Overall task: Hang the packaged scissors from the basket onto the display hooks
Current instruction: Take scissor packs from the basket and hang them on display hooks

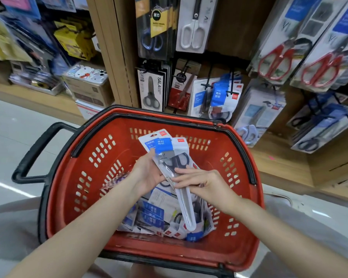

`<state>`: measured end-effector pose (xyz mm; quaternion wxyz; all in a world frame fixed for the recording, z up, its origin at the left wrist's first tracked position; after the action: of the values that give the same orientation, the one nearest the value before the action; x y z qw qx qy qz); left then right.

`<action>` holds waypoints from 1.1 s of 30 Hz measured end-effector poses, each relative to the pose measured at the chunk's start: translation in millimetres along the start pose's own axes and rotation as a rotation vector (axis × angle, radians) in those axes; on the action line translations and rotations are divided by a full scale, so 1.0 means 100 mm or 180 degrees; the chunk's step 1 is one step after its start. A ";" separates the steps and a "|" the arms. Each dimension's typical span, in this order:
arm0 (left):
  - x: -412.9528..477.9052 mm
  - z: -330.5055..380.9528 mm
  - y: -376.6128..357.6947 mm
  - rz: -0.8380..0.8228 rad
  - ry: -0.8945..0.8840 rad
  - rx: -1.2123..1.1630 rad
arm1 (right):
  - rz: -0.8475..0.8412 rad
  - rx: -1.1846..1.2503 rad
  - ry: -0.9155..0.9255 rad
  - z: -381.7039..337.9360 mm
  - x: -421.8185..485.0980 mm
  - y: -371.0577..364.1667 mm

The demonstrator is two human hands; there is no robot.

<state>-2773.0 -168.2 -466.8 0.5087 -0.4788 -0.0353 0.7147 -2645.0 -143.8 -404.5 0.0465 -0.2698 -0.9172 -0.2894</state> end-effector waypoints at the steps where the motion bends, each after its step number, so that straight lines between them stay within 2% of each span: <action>1: 0.00 0.00 -0.02 -0.0027 0.0016 0.0010 | 0.0007 -0.0015 0.0001 0.01 -0.01 0.02; 6: -0.01 0.16 -0.01 0.0517 -0.0686 0.0974 | -0.0414 -0.0449 -0.0110 0.01 0.01 0.02; 7: -0.02 0.20 -0.03 0.0550 -0.0813 0.1100 | -0.0359 -0.0487 -0.0220 0.03 0.01 0.07; 9: -0.08 0.27 -0.10 0.0489 -0.0967 0.1273 | 0.0304 -0.0632 -0.0399 0.03 0.06 0.31; 11: -0.13 0.32 -0.20 0.0370 -0.1093 0.1363 | 0.0970 -0.0349 -0.0871 0.14 0.11 0.55; 13: -0.16 0.37 -0.32 0.0228 -0.1254 0.1483 | 0.1136 0.0185 -0.1293 0.26 0.23 0.65; 14: -0.18 0.39 -0.38 0.0176 -0.1330 0.1542 | 0.1210 0.0304 -0.1320 0.26 0.29 0.70; 18: -0.27 0.57 -0.60 0.0188 -0.1835 0.1776 | 0.1887 0.0400 -0.1136 0.10 0.44 1.02; 21: -0.28 0.72 -0.72 0.0251 -0.2035 0.1599 | 0.2234 0.0632 -0.1002 -0.03 0.53 1.32; 26: -0.10 0.93 -0.81 0.0507 -0.2102 0.1778 | 0.2895 0.0058 -0.0363 -0.46 0.57 2.21; 30: 0.06 0.99 -0.87 0.0587 -0.2065 0.1871 | 0.2701 -0.0741 -0.0051 -0.66 0.63 2.65; 33: 0.17 0.99 -0.89 0.0644 -0.2064 0.1984 | 0.2341 -0.1193 -0.0256 -0.44 0.62 2.73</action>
<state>-2782.8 -69.6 -376.7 0.5188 -0.0557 0.0709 0.8501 -2558.9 48.4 -215.0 0.0610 -0.5944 -0.6923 -0.4047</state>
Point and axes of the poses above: each hand's wrist, its own x-axis towards the middle knuckle, its own y-axis out of the back of the hand, z = x × y, the point moved 8 cm from there along x, towards the middle knuckle, and after that the axes turned 6 degrees about y, right-handed, at the moved point
